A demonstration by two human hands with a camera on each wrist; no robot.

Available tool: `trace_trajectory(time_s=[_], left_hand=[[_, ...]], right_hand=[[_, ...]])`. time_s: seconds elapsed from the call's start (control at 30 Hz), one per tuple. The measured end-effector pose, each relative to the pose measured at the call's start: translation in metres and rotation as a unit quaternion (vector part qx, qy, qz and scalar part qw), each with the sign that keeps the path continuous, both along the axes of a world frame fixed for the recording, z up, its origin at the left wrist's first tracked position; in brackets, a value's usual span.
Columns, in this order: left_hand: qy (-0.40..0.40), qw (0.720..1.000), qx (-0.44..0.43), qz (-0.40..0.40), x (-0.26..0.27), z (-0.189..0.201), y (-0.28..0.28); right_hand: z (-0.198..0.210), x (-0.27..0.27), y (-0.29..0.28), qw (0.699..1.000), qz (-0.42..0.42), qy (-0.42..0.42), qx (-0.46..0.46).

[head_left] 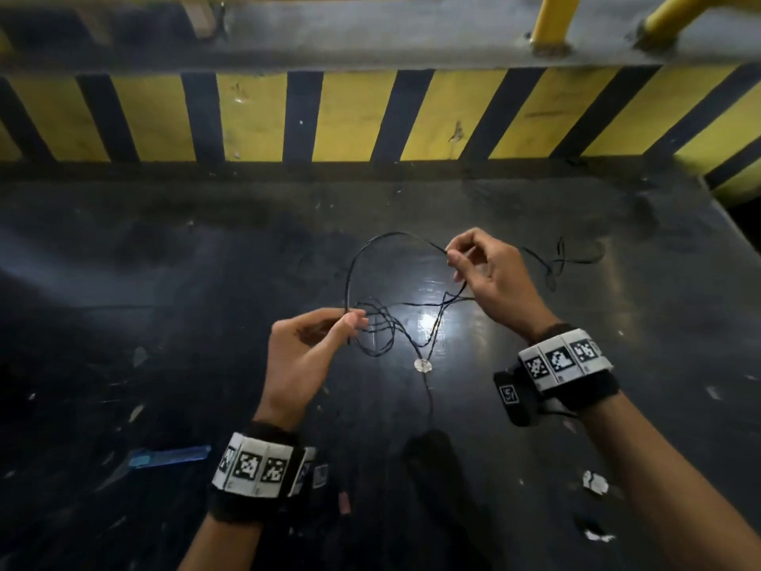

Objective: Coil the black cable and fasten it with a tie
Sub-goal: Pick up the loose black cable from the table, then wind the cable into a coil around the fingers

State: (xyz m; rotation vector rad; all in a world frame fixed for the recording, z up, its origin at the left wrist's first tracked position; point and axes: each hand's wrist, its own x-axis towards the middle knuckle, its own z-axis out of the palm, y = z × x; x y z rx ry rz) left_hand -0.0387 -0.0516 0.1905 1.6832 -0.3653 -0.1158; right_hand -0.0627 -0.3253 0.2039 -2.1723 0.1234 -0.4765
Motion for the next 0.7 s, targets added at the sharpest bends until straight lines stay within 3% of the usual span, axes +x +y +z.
trace_trajectory(time_s=[0.07,0.13,0.23,0.4,0.53,0.7], left_hand=[[0.065,0.991,-0.092,-0.073,-0.01,0.022,-0.007],[0.113,0.963,-0.162,-0.184,-0.017,0.038,-0.012],[0.123,0.929,-0.195,-0.288,-0.026,0.06,-0.021],[0.023,0.936,-0.205,-0.284,-0.028,0.102,-0.037],[-0.005,0.947,-0.195,-0.255,-0.007,0.126,-0.045],[-0.027,0.964,-0.168,-0.202,0.02,0.134,-0.055]], right_hand=[[0.016,-0.002,-0.001,1.0,-0.007,-0.018,0.02],[0.024,-0.003,0.002,0.998,-0.003,-0.029,0.05],[0.022,-0.007,0.012,0.996,0.018,-0.024,0.079],[0.002,-0.03,0.041,0.984,0.069,0.057,0.155],[-0.012,-0.058,0.069,0.957,0.136,0.112,0.229],[-0.024,-0.077,0.078,0.958,0.144,0.122,0.215]])
